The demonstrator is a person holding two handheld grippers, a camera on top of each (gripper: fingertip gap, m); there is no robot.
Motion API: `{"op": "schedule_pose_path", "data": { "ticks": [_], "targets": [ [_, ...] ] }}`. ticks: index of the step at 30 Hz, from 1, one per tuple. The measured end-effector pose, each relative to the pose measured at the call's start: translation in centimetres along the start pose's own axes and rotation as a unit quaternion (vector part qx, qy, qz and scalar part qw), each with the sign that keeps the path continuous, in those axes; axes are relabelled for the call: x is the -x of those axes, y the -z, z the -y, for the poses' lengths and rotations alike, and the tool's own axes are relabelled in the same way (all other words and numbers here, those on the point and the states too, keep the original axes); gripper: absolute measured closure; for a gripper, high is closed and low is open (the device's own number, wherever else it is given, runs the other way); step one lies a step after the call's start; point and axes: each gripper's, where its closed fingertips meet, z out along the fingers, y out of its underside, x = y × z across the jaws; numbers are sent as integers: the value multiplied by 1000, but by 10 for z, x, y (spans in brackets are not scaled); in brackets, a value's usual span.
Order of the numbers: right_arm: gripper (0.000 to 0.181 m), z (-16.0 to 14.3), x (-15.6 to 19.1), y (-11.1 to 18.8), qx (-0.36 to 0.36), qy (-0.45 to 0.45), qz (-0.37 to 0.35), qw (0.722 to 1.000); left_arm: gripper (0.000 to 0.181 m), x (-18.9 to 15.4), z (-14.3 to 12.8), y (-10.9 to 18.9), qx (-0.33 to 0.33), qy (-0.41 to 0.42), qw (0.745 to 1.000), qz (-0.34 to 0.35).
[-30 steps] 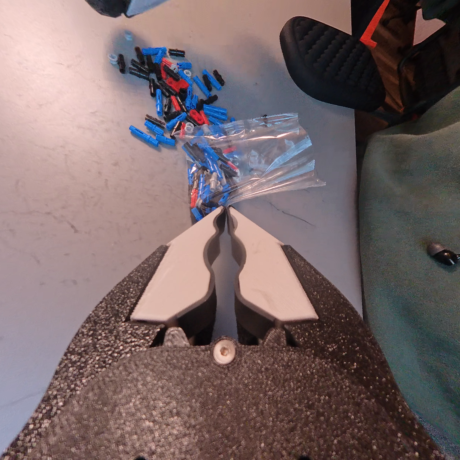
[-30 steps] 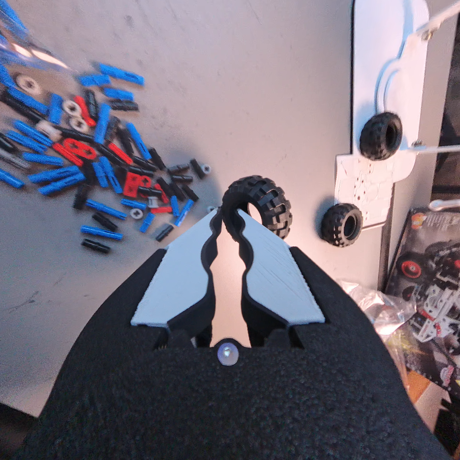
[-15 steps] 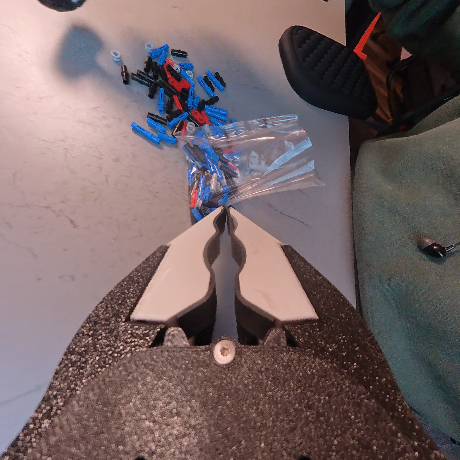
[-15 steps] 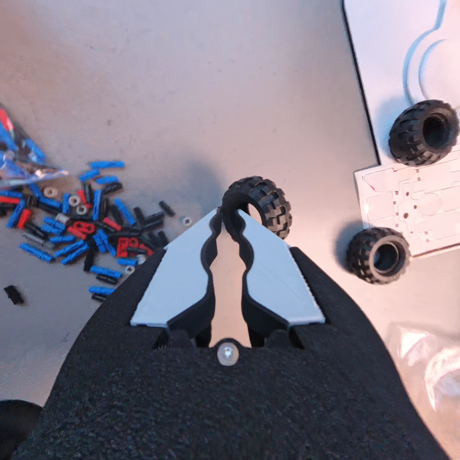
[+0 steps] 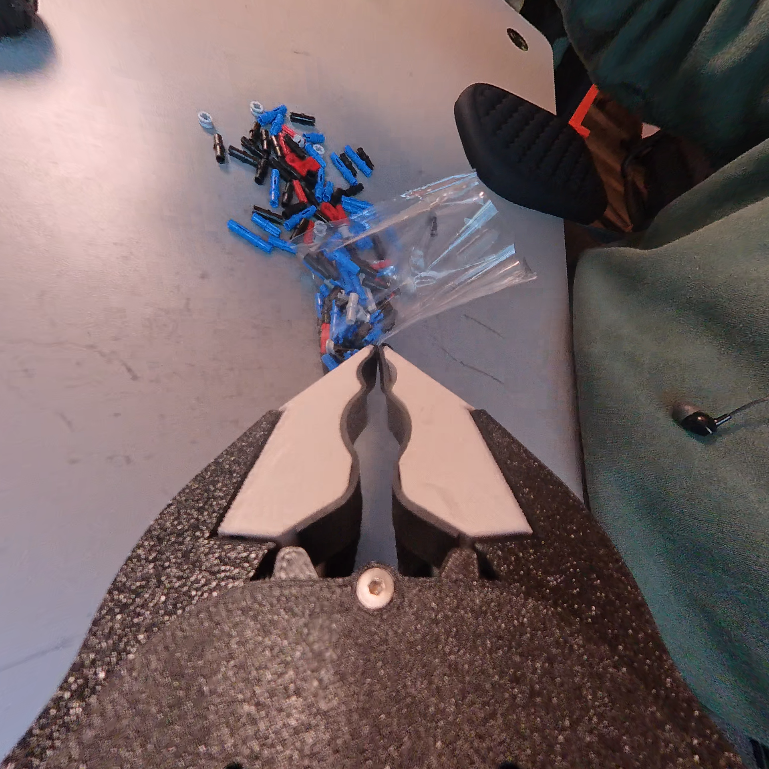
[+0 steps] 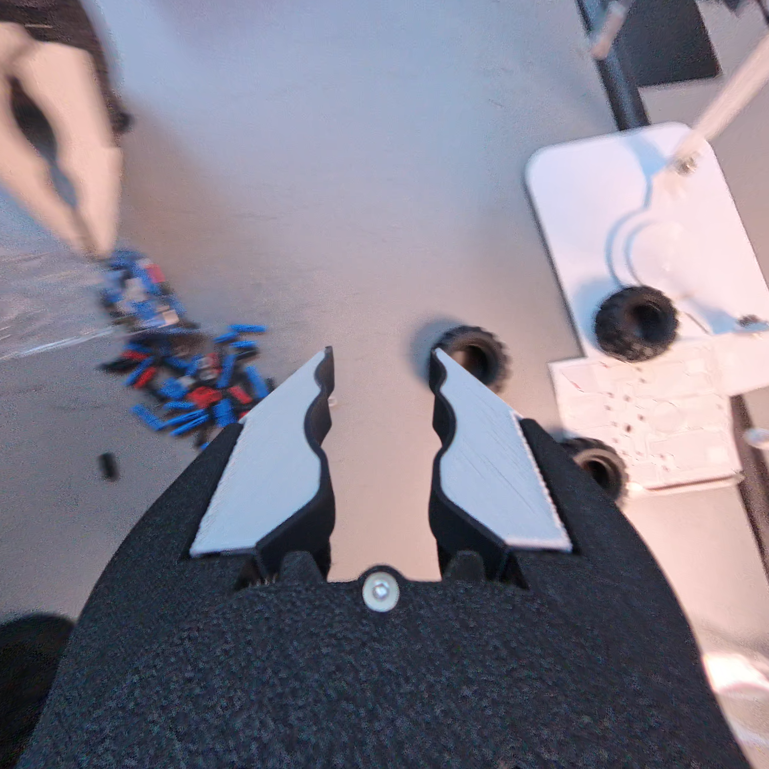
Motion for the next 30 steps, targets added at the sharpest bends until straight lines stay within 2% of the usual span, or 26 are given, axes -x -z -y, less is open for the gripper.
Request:
{"op": "schedule_pose_path", "data": {
  "ticks": [2, 4, 7, 9, 10, 12, 15, 18, 21, 23, 25, 28, 30],
  "targets": [
    [128, -8, 60, 13, -39, 51, 53, 997, 181, 0, 1, 1, -4, -1, 1000, -1],
    [124, -19, 113, 10, -68, 91, 84, 990, 181, 0, 3, 2, -10, 2, 1000, -4],
    [118, -16, 152, -14, -105, 145, 50, 983, 181, 1, 4, 2, -13, 4, 1000, -6],
    [128, 1, 158, -27, -138, 168, 26, 976, 181, 2, 5, 2, -17, -2, 1000, -4],
    [149, 7, 159, -31, -149, 180, 19, 972, 181, 3, 5, 3, -19, -2, 1000, -2],
    [170, 12, 161, -33, -148, 187, 32, 971, 181, 6, 6, 5, -27, 2, 1000, 5],
    [179, 22, 161, -16, -160, 113, 61, 979, 181, -1, 13, 12, -53, -11, 998, -10],
    [179, 26, 178, 3, -157, -34, 144, 976, 181, -27, 17, 18, -68, -51, 995, -59],
    [179, 14, 194, 5, -149, -135, 194, 960, 181, -43, 3, 8, -24, -113, 991, -62],
    [179, -2, 194, -8, -134, -143, 175, 965, 175, -44, -10, -3, 21, -137, 989, -49],
    [179, -1, 198, -8, -156, -152, 191, 957, 162, -40, -17, -11, 50, -144, 988, -31],
    [173, 2, 194, -6, -171, -135, 173, 961, 155, -35, -14, -17, 52, -147, 988, -11],
    [168, 3, 191, -5, -178, -114, 152, 965, 161, -38, -7, -18, 35, -145, 989, -13]
  ]
}}
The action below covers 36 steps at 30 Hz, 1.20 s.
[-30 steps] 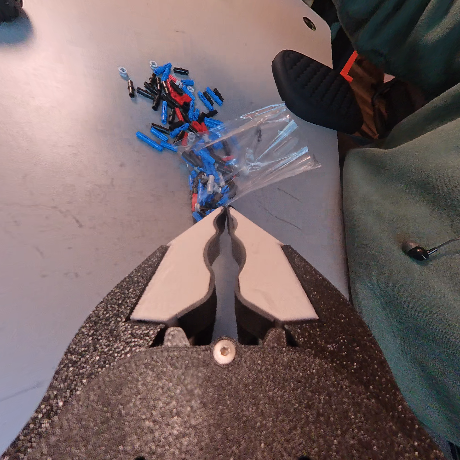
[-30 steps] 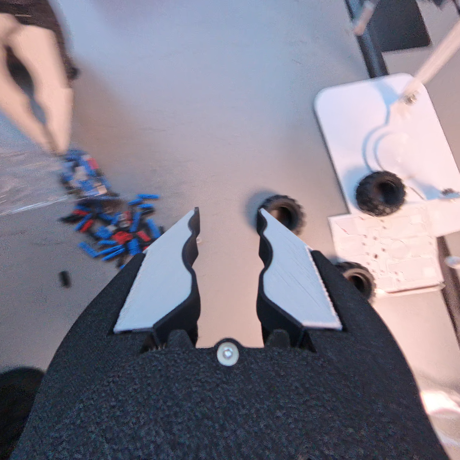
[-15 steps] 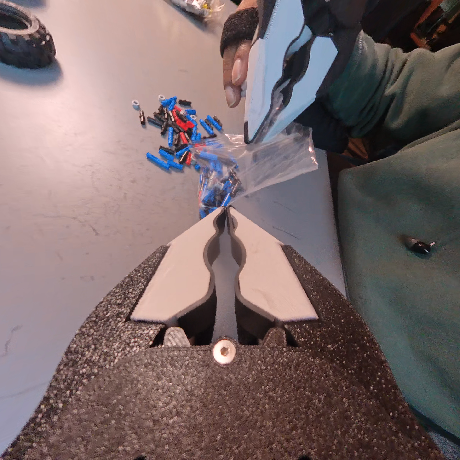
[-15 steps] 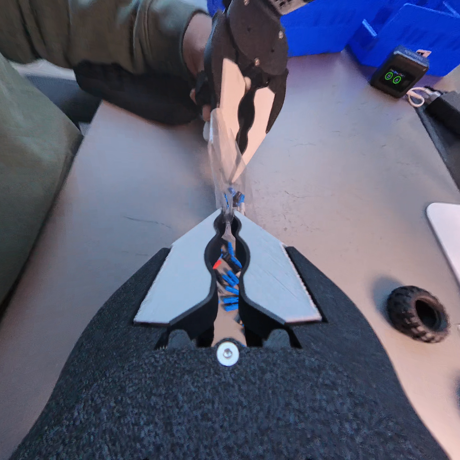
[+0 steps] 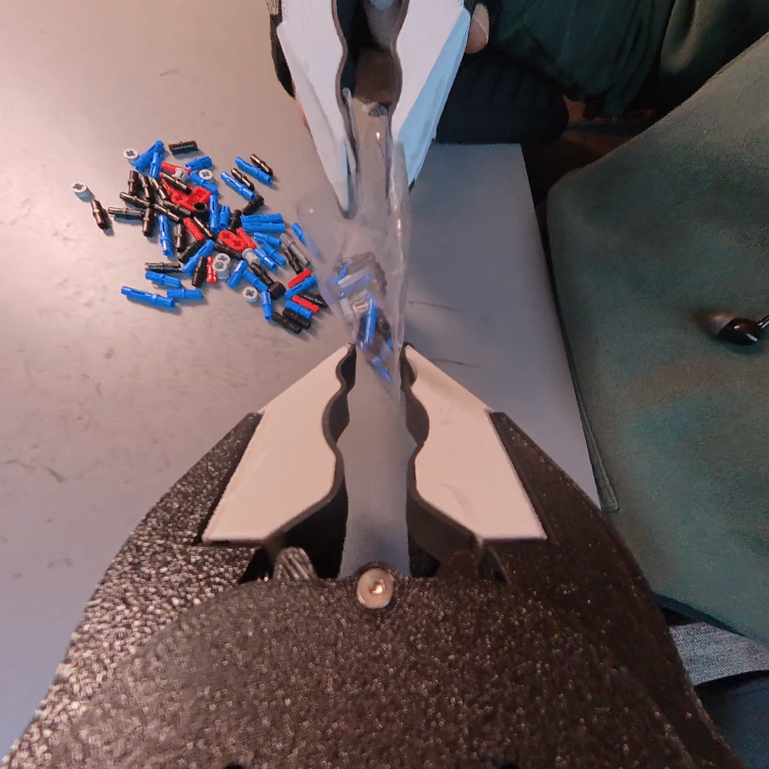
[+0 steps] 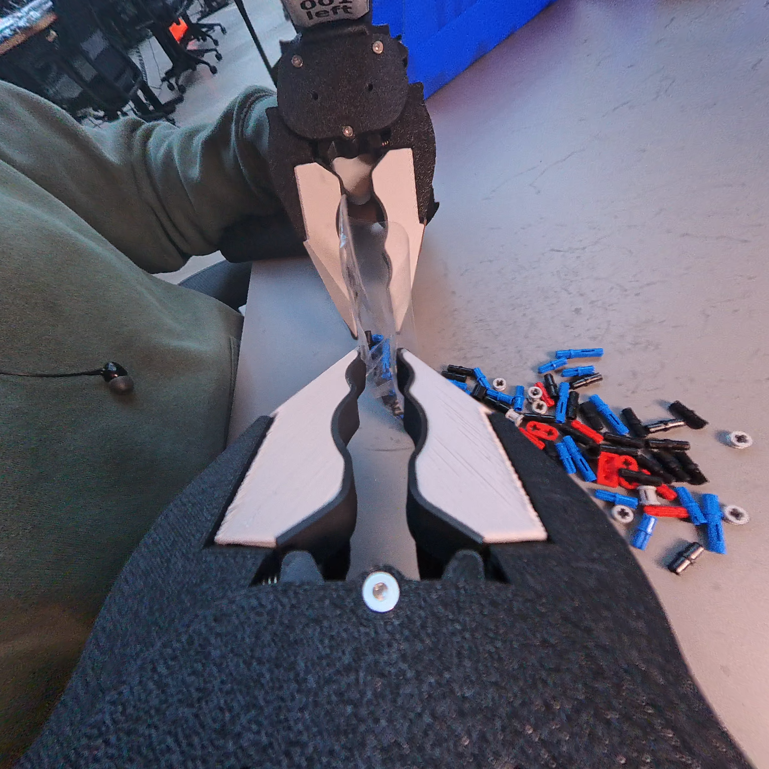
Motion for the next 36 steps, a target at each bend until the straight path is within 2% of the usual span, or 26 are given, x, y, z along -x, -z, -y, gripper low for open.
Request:
{"op": "schedule_pose_path", "data": {
  "ticks": [2, 4, 6, 9, 13, 14, 17, 19, 22, 24, 26, 28, 29, 31, 33, 35, 36],
  "targets": [
    [156, 2, -2, 4, -5, 25, -12, 1000, 175, 4, 1, 1, 0, 2, 1000, 11],
    [146, -5, -10, 17, 20, 79, -47, 996, 179, 9, -3, 3, 3, 5, 1000, 23],
    [148, -28, -18, 33, 87, 139, -73, 984, 180, 12, -5, 7, 0, 4, 1000, 29],
    [152, -71, -26, 43, 194, 180, -94, 960, 181, 10, -3, 9, -6, -14, 1000, 26],
    [166, -86, -22, 32, 202, 160, -68, 964, 179, 9, -3, 9, -4, -20, 999, 29],
    [177, -84, -25, 32, 200, 156, -74, 964, 178, 10, -3, 10, -6, -19, 999, 31],
    [178, -84, -27, 30, 202, 154, -69, 965, 175, 11, -2, 13, -13, -14, 999, 31],
    [178, -64, -23, 30, 155, 169, -67, 971, 175, 11, 1, 16, -23, -15, 999, 31],
    [178, 17, -2, 39, -7, 196, -65, 978, 181, 10, 5, 18, -33, -14, 999, 28],
    [178, 51, 11, 39, -39, 223, -59, 972, 181, 9, 6, 16, -35, -16, 999, 26],
    [178, 54, 15, 25, 12, 255, -47, 966, 181, 8, 7, 14, -34, -18, 999, 25],
    [177, 48, 2, 13, 60, 287, -66, 954, 181, 8, 7, 13, -31, -20, 999, 26],
    [177, 43, 2, 8, 76, 281, -48, 955, 181, 8, 6, 12, -30, -22, 999, 27],
    [168, 42, 1, 4, 66, 265, -31, 962, 181, 7, 6, 12, -32, -27, 999, 26],
    [163, 50, 2, 10, 24, 255, -23, 966, 181, 9, 6, 13, -35, -25, 999, 28],
    [165, 57, -13, 25, -11, 231, -49, 972, 181, 12, 5, 14, -37, -20, 999, 26],
    [166, 53, -25, 32, -2, 222, -66, 973, 181, 13, 4, 15, -37, -19, 999, 26]
  ]
}}
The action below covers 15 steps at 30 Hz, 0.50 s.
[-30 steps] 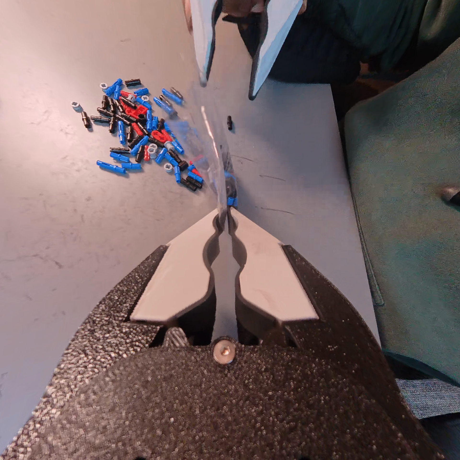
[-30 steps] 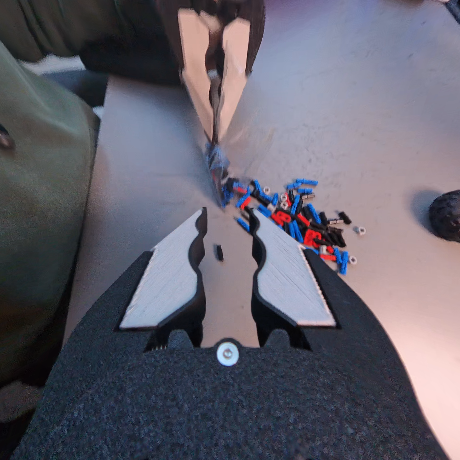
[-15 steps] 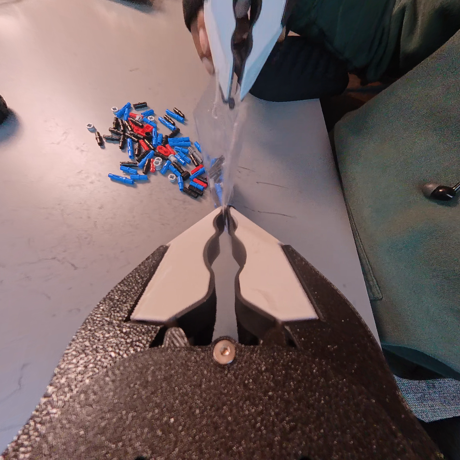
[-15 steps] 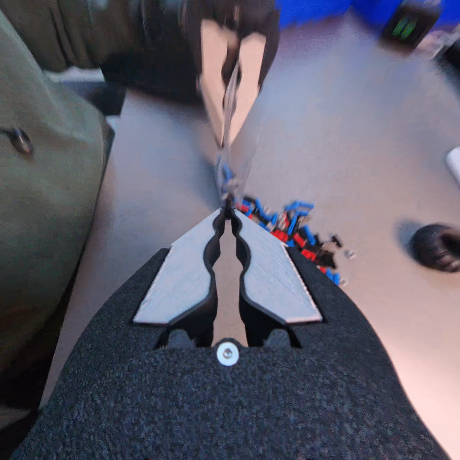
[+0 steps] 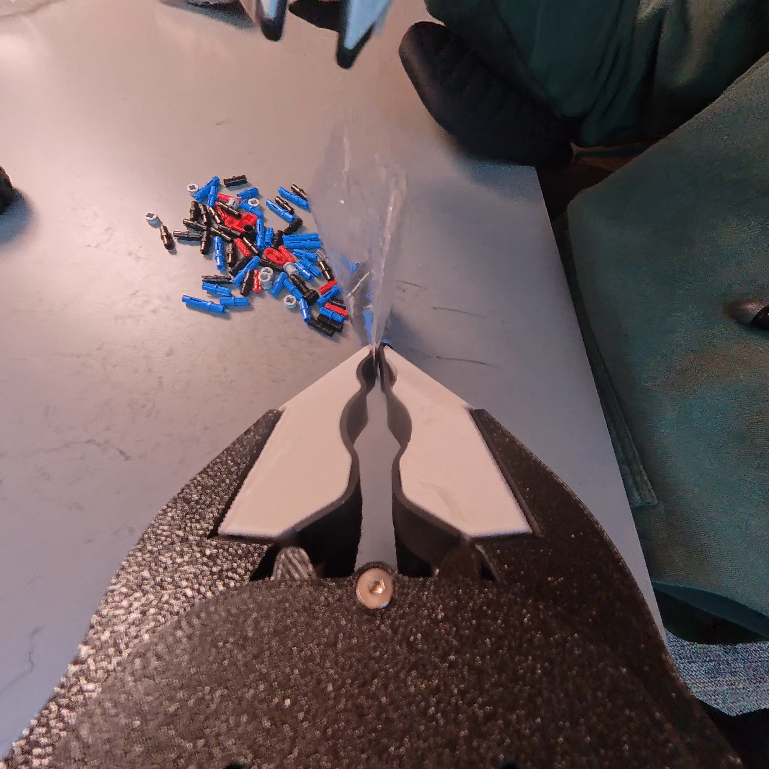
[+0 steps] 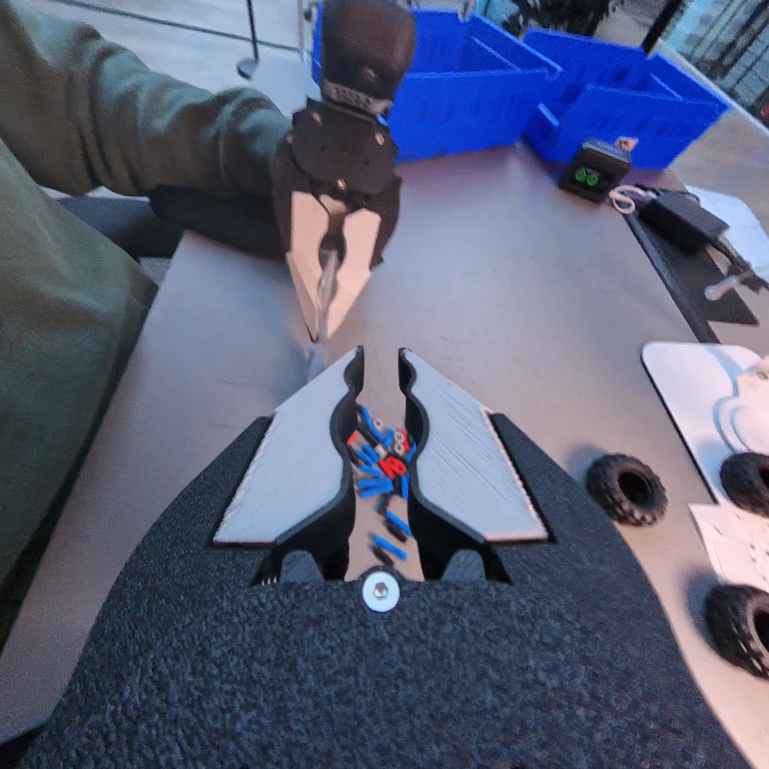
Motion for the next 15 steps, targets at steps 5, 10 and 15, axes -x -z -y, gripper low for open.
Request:
{"op": "schedule_pose_path", "data": {
  "ticks": [5, 10, 15],
  "targets": [
    [170, -78, 12, 0, 132, -21, 75, 988, 181, -2, -3, 5, -9, 3, 1000, -17],
    [163, -116, 32, -22, 239, 23, 106, 965, 181, 0, -6, 7, -16, 11, 1000, -19],
    [175, -116, 34, -25, 231, 8, 122, 965, 181, 2, -10, 7, -6, 9, 1000, -13]
  ]
}}
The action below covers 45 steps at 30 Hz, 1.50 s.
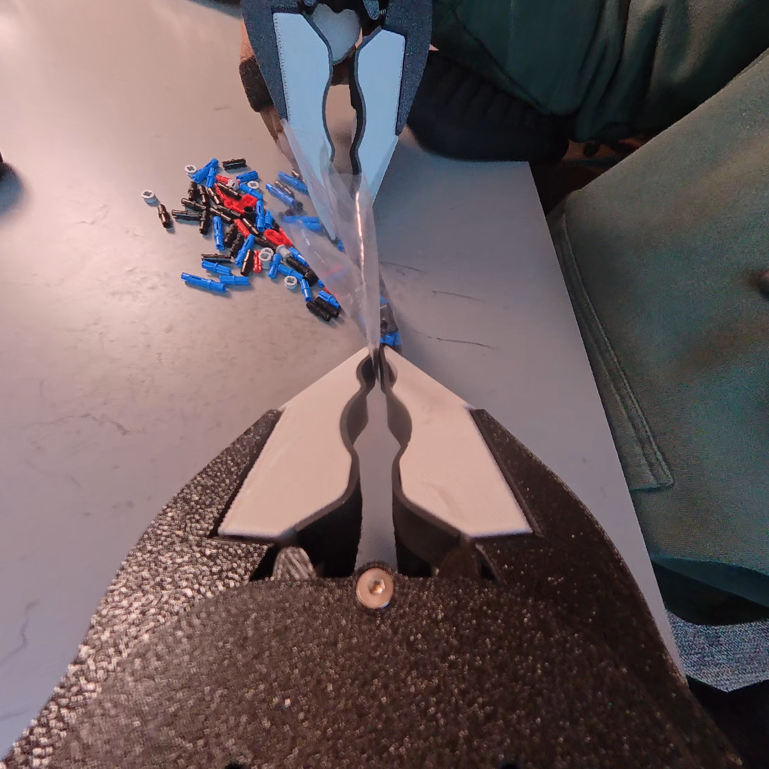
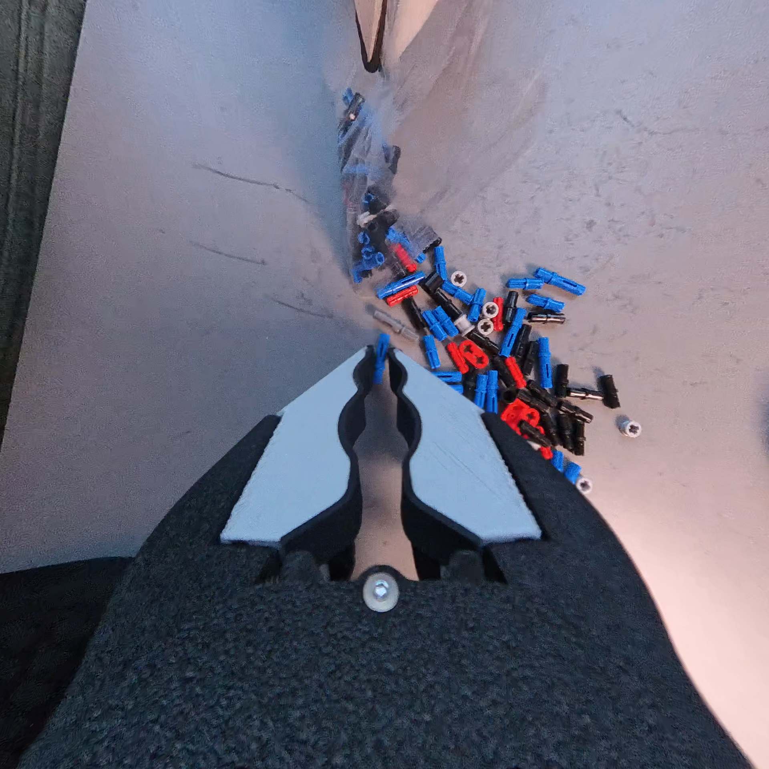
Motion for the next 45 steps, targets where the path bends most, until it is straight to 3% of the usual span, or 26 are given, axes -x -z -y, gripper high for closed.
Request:
{"op": "schedule_pose_path", "data": {
  "ticks": [4, 8, 10, 16, 24, 37, 45],
  "targets": [
    [178, 7, -1, 6, -31, -8, 8, 999, 181, 0, -3, -4, 12, -5, 1000, 5],
    [178, 85, -20, 74, -252, 3, -56, 966, 181, 0, 3, -7, 5, -17, 1000, 11],
    [178, 111, -25, 94, -300, 5, -80, 950, 181, 0, 9, -6, -8, -27, 999, 16],
    [177, 113, -11, 55, -267, 23, -50, 962, 181, 0, 16, -5, -21, -44, 998, 29],
    [178, 119, -4, 66, -299, 13, -34, 954, 180, 1, 11, -6, -12, -40, 999, 29],
    [178, 101, 1, 51, -215, 17, -48, 975, 172, -4, 11, -4, -17, -39, 999, 17],
    [178, 94, 0, 53, -180, -3, -58, 982, 181, -11, 13, 3, -29, -62, 998, 6]
  ]
}}
